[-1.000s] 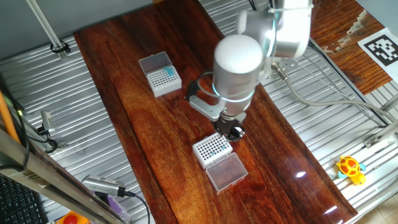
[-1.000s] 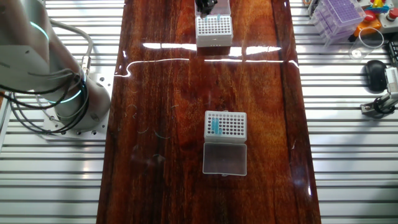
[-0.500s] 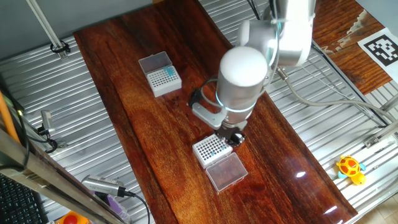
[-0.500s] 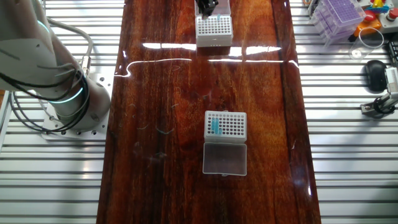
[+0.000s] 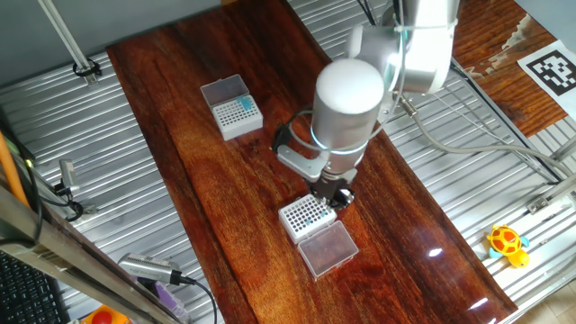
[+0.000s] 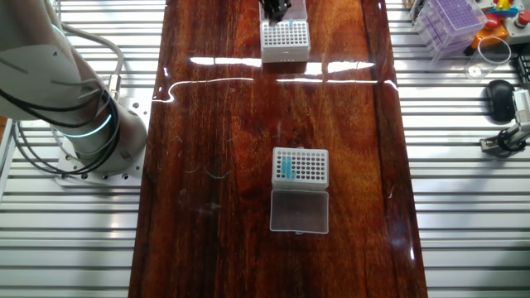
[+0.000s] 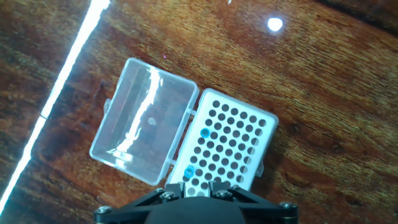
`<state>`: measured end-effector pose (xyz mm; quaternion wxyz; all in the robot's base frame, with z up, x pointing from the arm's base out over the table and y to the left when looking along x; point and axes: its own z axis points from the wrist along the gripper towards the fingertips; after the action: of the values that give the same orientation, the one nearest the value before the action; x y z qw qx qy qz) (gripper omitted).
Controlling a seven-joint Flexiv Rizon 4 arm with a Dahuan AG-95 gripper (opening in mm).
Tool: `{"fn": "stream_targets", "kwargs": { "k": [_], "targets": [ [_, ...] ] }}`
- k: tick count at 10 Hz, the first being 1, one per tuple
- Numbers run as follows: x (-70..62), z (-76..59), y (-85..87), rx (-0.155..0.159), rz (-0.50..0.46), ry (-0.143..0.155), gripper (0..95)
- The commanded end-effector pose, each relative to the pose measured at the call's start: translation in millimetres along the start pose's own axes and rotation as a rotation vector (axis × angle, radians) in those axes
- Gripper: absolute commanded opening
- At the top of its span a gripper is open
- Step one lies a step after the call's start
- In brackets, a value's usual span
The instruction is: Transfer all medium pipette tips from one holder to another
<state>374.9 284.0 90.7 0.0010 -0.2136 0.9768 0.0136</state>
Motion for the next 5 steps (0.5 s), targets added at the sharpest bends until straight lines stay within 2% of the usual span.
{"fn": "stream_targets", "kwargs": {
  "k": [1,5],
  "targets": [
    [-1.7,1.5,3.9,-0.001,0.006,0.000,19.0],
    [-3.2,11.0,4.3,0.005,0.008,-0.007,19.0]
  ]
}}
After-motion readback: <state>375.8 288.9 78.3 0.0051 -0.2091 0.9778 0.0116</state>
